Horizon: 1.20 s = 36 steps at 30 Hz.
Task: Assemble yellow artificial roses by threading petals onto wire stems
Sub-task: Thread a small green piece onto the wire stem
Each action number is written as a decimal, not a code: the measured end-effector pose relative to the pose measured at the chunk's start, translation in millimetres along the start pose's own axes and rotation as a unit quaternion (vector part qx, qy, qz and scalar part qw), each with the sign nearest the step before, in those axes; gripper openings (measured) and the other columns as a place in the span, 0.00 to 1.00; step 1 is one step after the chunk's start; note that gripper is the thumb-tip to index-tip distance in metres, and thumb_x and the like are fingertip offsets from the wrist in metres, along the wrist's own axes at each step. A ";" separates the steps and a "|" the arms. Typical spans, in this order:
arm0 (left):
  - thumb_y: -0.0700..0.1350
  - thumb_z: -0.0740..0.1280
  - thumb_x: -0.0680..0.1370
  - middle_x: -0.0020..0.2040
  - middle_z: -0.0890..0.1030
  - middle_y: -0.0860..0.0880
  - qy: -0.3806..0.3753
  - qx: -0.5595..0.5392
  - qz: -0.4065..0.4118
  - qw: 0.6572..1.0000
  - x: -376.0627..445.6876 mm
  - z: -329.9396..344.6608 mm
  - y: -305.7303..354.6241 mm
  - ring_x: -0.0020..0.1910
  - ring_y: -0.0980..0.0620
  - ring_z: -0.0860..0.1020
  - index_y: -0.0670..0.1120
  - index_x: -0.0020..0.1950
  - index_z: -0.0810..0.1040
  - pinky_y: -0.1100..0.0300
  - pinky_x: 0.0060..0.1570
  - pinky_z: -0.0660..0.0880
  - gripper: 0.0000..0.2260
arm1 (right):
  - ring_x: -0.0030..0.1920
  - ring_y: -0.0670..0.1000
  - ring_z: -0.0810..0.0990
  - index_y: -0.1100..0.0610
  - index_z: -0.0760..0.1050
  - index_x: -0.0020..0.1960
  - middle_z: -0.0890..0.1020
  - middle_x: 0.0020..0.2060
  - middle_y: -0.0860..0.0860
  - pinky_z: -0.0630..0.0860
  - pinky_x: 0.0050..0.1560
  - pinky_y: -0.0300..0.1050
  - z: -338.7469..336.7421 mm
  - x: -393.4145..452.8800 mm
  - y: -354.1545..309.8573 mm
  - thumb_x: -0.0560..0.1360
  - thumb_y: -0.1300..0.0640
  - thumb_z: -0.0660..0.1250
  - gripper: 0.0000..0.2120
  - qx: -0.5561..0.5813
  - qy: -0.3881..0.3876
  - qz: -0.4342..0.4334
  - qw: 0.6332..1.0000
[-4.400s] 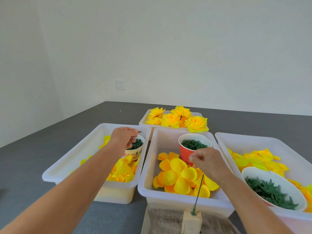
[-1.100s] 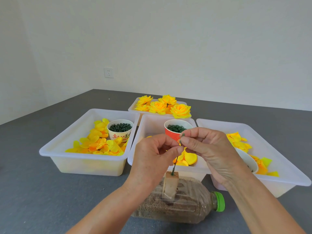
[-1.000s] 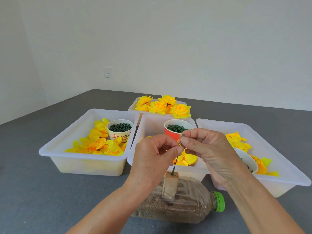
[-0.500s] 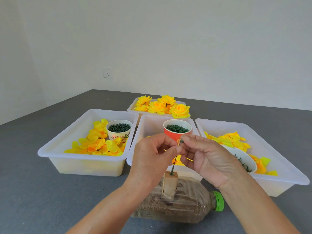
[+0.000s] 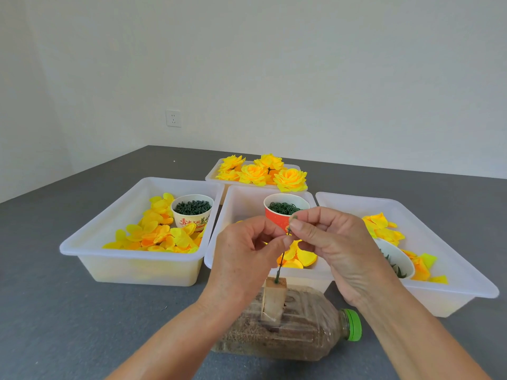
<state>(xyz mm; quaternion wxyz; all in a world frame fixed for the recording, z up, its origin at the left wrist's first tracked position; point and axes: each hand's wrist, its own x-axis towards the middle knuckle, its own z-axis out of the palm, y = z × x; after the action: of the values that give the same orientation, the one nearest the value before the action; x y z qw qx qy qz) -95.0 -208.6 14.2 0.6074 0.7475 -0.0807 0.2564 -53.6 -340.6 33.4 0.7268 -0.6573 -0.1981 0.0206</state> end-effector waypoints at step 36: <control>0.37 0.72 0.71 0.26 0.78 0.55 0.007 -0.003 -0.016 1.000 -1.4 1.1 2.6 0.25 0.59 0.72 0.46 0.34 0.80 0.70 0.27 0.68 0.07 | 0.28 0.44 0.79 0.56 0.78 0.39 0.82 0.30 0.49 0.75 0.28 0.35 1.9 5.8 6.1 0.60 0.58 0.71 0.09 0.198 -0.007 0.229 0.953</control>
<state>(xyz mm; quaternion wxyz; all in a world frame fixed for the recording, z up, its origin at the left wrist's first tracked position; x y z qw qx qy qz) -97.0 -210.5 15.7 0.6138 0.7453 -0.0655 0.2520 -47.5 -336.2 29.1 0.8169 -0.5275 -0.0395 0.2299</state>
